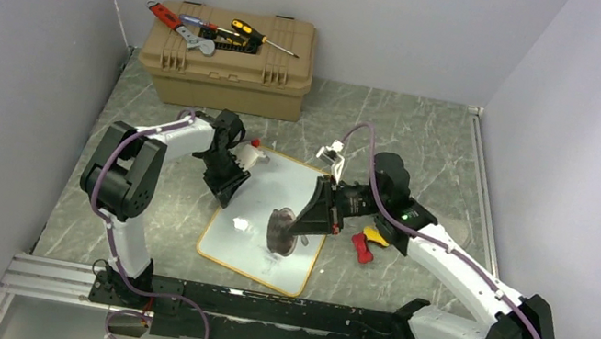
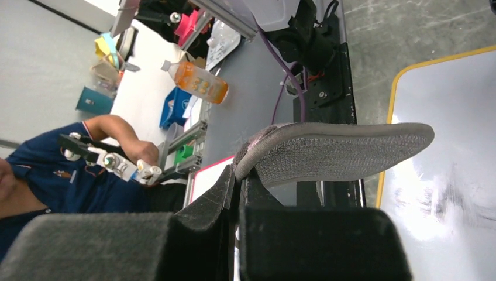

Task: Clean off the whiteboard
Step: Adjust the whiteboard eraser.

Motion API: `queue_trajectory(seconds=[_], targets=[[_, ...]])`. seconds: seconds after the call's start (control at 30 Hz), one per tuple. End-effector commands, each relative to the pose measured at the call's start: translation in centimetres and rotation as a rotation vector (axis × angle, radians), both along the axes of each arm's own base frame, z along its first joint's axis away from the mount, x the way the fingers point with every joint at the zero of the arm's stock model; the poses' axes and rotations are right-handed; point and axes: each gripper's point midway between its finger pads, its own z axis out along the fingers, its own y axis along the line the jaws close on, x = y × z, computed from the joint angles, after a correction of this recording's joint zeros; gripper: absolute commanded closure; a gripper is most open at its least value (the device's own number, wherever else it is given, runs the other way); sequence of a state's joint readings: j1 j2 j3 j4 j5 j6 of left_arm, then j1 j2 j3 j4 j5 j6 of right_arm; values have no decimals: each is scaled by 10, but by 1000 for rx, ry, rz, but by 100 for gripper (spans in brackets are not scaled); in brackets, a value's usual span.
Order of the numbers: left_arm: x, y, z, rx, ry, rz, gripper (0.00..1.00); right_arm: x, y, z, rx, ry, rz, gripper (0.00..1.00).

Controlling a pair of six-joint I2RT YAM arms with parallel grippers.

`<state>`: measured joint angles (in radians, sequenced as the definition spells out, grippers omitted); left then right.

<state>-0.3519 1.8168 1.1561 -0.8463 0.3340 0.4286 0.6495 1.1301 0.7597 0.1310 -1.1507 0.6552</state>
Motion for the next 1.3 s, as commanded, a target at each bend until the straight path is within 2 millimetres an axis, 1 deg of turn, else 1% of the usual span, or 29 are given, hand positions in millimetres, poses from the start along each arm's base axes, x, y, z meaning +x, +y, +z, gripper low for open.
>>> queue_trajectory(seconds=[0.0, 0.03, 0.07, 0.1, 0.17, 0.2, 0.23, 0.27, 0.3, 0.4, 0.47, 0.5, 0.53, 0.6, 0.67, 0.7, 0.8, 0.9, 0.97, 1.07, 1.13, 1.17, 1.2, 1.23, 1.27], targets=[[8, -8, 10, -48, -40, -3, 66, -1, -3, 3, -35, -53, 27, 100], [9, -7, 10, -47, -42, -3, 66, 6, -3, -7, -101, -57, -15, 100], [8, -6, 9, -45, -39, -2, 67, 15, -4, -23, -199, -51, -59, 100], [9, -6, 9, -44, -40, -3, 67, 17, -11, -45, -346, -24, -97, 100], [9, -5, 8, -43, -39, -2, 67, 21, -14, -74, -533, -57, -133, 100], [9, -4, 7, -44, -40, 0, 67, 20, -13, -84, -595, -76, -140, 100], [9, -4, 7, -46, -38, 2, 68, 18, -11, -93, -642, -96, -144, 100], [9, -4, 6, -46, -35, 5, 68, 18, -9, -101, -671, -113, -155, 96], [9, -4, 5, -48, -31, 8, 68, 17, -7, -110, -704, -127, -162, 94], [10, -3, 4, -51, -22, 15, 69, 18, -7, -144, -850, -159, -172, 90], [10, -2, 5, -50, -22, 14, 70, 21, -9, -160, -934, -178, -184, 89], [11, -2, 6, -49, -26, 14, 70, 24, -8, -165, -974, -194, -189, 88], [12, -1, 6, -48, -28, 14, 70, 23, -7, -169, -1000, -202, -176, 86], [12, -1, 6, -48, -27, 16, 70, 20, -2, -177, -1026, -213, -157, 82], [12, 0, 5, -48, -24, 18, 71, 21, 5, -181, -1018, -210, -153, 79], [11, 0, 4, -48, -22, 20, 71, 21, 8, -182, -1010, -201, -154, 76], [10, 1, 1, -45, -14, 22, 71, 20, 23, -177, -931, -180, -159, 69], [11, 1, 2, -44, -12, 22, 71, 16, 32, -173, -878, -148, -136, 67], [11, 1, 3, -47, -15, 21, 71, 13, 35, -172, -860, -135, -118, 58], [12, 0, 4, -49, -17, 19, 72, 20, 27, -175, -913, -120, -163, 43], [12, 0, 4, -48, -19, 18, 72, 29, 22, -172, -937, -95, -241, 31], [11, 1, 4, -47, -16, 18, 72, 35, 19, -170, -956, -86, -294, 20], [10, 1, 3, -47, -15, 18, 72, 40, 15, -167, -974, -74, -353, 12], [10, 1, 3, -46, -16, 18, 72, 42, 11, -165, -996, -47, -407, 7], [10, 2, 2, -45, -16, 19, 72, 43, 4, -164, -1025, -33, -442, 3]])
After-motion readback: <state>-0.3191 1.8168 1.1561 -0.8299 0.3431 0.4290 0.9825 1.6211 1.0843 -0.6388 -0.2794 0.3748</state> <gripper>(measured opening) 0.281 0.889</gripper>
